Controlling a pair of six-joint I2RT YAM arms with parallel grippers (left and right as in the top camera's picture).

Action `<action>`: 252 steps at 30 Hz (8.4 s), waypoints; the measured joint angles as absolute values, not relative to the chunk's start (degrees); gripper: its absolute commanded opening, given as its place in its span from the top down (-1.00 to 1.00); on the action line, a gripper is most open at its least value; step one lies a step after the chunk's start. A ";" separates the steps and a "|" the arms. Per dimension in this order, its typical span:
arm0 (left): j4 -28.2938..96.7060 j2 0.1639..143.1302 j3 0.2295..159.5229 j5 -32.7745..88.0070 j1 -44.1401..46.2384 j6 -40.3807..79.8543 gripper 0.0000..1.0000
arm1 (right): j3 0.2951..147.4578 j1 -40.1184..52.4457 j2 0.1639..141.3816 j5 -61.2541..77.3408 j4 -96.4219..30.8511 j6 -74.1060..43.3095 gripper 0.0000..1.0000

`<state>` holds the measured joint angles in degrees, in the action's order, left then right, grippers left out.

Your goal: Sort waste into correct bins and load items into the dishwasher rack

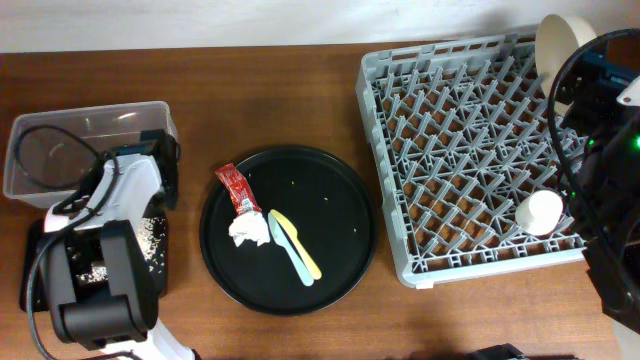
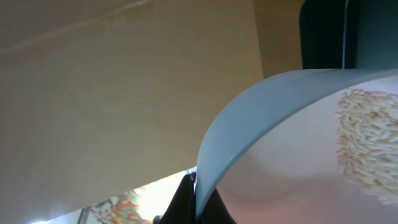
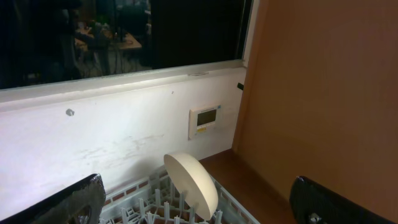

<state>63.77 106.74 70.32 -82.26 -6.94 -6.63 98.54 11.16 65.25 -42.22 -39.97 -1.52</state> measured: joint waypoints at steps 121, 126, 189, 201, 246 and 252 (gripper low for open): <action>69.60 89.30 93.30 1.74 6.17 -1.65 -0.99 | 98.41 20.78 103.33 15.25 -60.73 -9.19 -0.41; 73.65 76.73 100.71 0.12 -5.50 -1.65 -0.99 | 98.41 28.40 112.29 9.23 -61.12 -10.20 -0.40; 76.12 60.42 101.06 -0.25 -11.40 -1.67 -0.99 | 105.67 21.04 106.32 -69.47 -45.71 2.07 0.92; 76.34 60.42 101.06 -0.27 -11.40 -1.67 -0.99 | 105.73 15.38 120.88 -73.19 -29.67 20.88 0.92; 95.39 60.42 101.06 -0.25 -11.40 -1.65 -0.99 | 105.75 15.42 126.61 -71.92 -37.36 14.98 0.91; 95.59 60.42 101.06 -0.27 -11.40 -1.65 -0.99 | 105.78 15.55 126.61 -71.70 -38.33 15.03 0.64</action>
